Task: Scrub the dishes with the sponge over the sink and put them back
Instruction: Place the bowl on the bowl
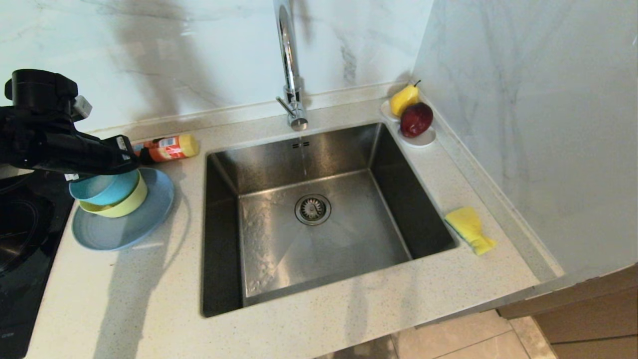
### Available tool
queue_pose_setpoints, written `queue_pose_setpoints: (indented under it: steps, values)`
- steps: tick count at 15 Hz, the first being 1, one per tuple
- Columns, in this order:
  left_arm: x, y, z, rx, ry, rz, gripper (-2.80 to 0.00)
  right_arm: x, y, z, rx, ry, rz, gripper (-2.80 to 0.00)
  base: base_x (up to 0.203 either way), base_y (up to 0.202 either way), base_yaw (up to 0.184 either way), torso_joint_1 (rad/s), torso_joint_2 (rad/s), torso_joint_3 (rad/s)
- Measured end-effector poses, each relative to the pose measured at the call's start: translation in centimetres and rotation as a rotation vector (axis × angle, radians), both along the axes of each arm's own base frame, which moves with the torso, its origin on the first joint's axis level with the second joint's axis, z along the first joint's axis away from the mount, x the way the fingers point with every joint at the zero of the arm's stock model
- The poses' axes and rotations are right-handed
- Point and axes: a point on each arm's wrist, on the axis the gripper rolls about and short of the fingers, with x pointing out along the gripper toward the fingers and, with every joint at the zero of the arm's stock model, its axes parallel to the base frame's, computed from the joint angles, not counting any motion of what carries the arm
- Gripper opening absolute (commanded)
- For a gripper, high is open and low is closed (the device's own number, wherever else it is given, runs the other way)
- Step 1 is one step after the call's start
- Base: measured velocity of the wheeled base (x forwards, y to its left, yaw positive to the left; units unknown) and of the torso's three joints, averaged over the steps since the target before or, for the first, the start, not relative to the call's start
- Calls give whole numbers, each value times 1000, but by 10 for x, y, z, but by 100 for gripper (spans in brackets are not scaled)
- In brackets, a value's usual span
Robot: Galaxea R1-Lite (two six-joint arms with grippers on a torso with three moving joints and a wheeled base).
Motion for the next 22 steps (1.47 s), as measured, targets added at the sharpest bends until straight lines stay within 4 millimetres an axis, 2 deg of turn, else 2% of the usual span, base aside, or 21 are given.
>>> queue_pose_setpoints:
  steps: [2,3,9,14,15,20,22]
  values:
    - [0,0,-1,1,9,-2,-280,0,0,0,0,0,0,-280,0,0,0,0,0,0]
    - [-1,0,-2,6,13,-4,0,0,0,0,0,0,0,-280,0,0,0,0,0,0]
    - [-3,-1,2,13,4,-6,0,0,0,0,0,0,0,-280,0,0,0,0,0,0]
    - [-17,-4,25,5,-48,-4,0,0,0,0,0,0,0,-280,0,0,0,0,0,0]
    - [-24,-5,32,-4,-53,-5,-280,0,0,0,0,0,0,-280,0,0,0,0,0,0]
    - [-63,-16,68,-80,-114,-110,-280,0,0,0,0,0,0,-280,0,0,0,0,0,0]
    - [-75,-21,76,-77,-139,-153,-280,0,0,0,0,0,0,-280,0,0,0,0,0,0]
